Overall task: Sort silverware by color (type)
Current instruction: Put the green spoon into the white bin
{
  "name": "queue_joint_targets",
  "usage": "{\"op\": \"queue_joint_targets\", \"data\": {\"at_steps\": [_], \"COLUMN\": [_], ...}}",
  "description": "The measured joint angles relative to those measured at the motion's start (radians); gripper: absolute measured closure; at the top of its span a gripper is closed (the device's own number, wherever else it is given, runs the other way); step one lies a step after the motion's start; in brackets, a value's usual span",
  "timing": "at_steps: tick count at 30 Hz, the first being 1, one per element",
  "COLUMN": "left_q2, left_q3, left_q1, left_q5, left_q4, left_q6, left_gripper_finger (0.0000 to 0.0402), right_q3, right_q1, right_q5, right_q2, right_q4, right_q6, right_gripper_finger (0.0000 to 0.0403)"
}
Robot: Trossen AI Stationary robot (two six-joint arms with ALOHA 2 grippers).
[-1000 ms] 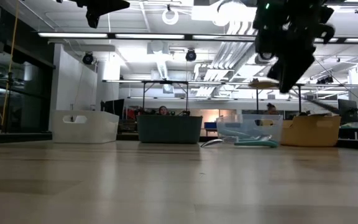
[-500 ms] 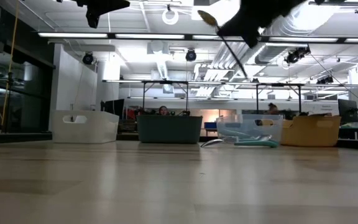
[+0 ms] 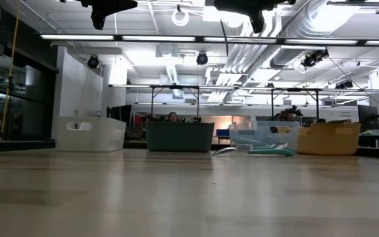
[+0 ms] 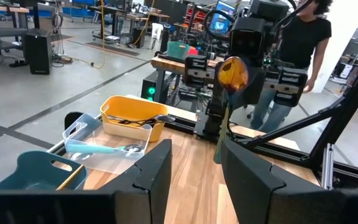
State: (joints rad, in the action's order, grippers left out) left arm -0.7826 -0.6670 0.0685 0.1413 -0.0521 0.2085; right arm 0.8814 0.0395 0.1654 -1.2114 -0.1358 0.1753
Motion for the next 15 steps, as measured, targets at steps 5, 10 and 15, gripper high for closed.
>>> {"op": "queue_joint_targets", "data": {"at_steps": [5, 10, 15], "left_q2": [0.0, -0.031, -0.19], "left_q3": [0.0, -0.001, -0.001], "left_q1": [0.0, 0.0, -0.004], "left_q5": [0.0, 0.008, -0.034], "left_q4": [0.0, -0.035, -0.2], "left_q6": [0.0, 0.0, 0.0], "left_gripper_finger": [0.0273, 0.0273, 0.0273], "right_q3": [0.0, 0.0, 0.0], "right_q1": [0.0, 0.0, 0.0], "right_q5": [0.0, 0.0, -0.009], "right_q2": [0.0, -0.007, -0.08], "right_q4": [-0.001, -0.03, -0.168], "right_q6": [-0.02, -0.023, -0.052], "right_gripper_finger": [0.0402, 0.0402, 0.0402]}}
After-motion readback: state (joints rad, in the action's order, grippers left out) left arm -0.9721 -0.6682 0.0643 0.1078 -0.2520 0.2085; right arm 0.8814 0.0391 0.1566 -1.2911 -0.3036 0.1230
